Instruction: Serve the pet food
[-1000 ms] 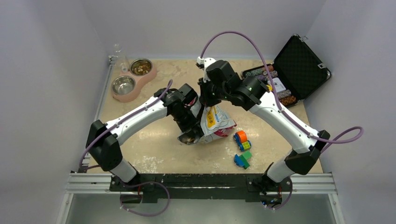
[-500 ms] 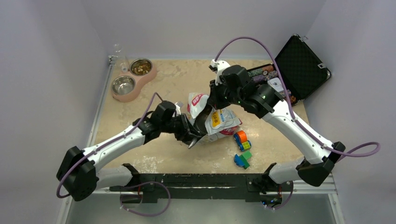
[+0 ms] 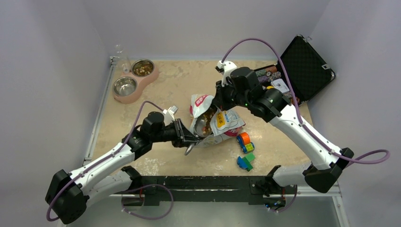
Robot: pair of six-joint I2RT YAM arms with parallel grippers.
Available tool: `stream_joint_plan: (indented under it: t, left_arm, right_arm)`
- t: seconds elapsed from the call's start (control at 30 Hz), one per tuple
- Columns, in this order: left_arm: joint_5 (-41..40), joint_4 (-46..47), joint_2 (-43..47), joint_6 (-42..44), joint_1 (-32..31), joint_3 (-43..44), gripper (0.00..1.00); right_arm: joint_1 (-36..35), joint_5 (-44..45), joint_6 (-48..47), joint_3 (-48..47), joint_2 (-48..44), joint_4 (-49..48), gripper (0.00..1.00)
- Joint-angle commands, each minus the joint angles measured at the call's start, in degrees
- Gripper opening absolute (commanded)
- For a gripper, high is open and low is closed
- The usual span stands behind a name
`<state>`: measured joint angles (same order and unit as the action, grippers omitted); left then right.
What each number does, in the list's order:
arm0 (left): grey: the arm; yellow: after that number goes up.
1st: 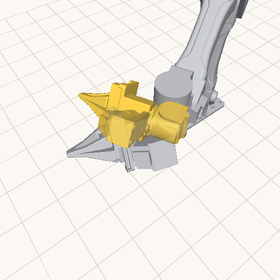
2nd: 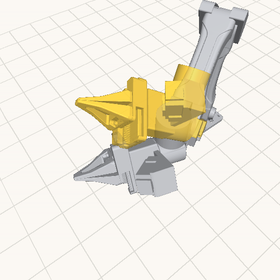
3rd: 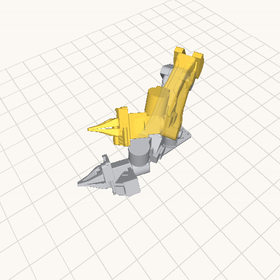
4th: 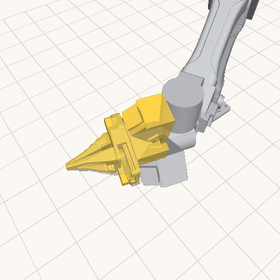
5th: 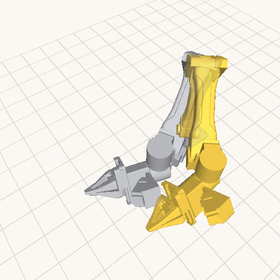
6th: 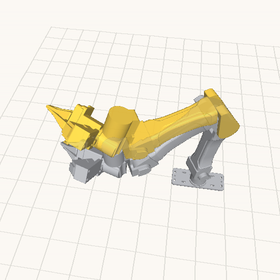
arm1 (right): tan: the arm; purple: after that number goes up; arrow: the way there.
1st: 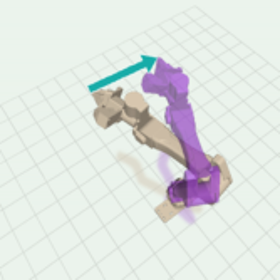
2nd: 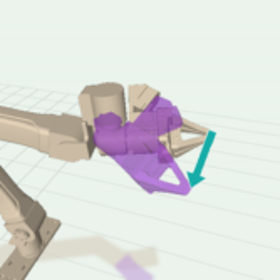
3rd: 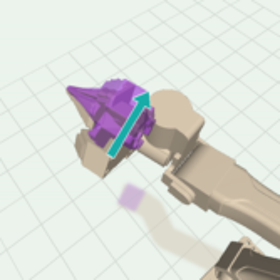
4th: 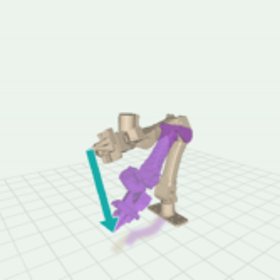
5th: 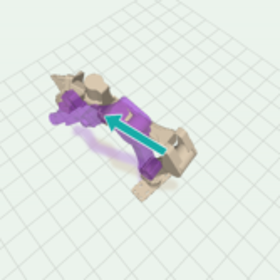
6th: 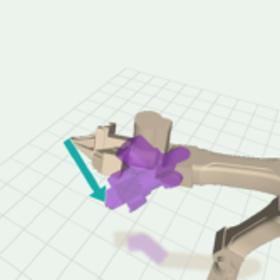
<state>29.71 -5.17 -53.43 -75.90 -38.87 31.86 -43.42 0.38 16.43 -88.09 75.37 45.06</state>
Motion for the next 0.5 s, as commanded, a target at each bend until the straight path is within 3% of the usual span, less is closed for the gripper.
stream_joint_plan:
  t: [0.0,0.13,0.23,0.37,0.47]
  left_arm:
    - [-0.3,14.3,-0.7,-5.5,2.2,-2.8,0.00]
    - [1.8,20.4,-7.6,-6.9,2.8,-1.9,0.00]
    - [2.0,20.3,-1.5,-6.7,2.9,-4.8,0.00]
    - [1.2,10.8,9.9,-4.7,3.5,-10.2,0.00]
    - [0.8,16.9,8.3,-8.5,3.6,-14.1,0.00]
  right_arm:
    - [1.1,2.0,-1.4,-3.6,-4.0,-6.3,0.00]
    - [1.4,1.9,-1.3,-4.2,-4.0,-6.0,0.00]
    - [1.7,2.1,-1.9,-3.7,-4.7,-6.0,0.00]
    - [2.1,2.4,-2.4,-3.2,-5.3,-6.1,0.00]
    - [2.3,2.1,-2.1,-4.2,-4.8,-6.1,0.00]
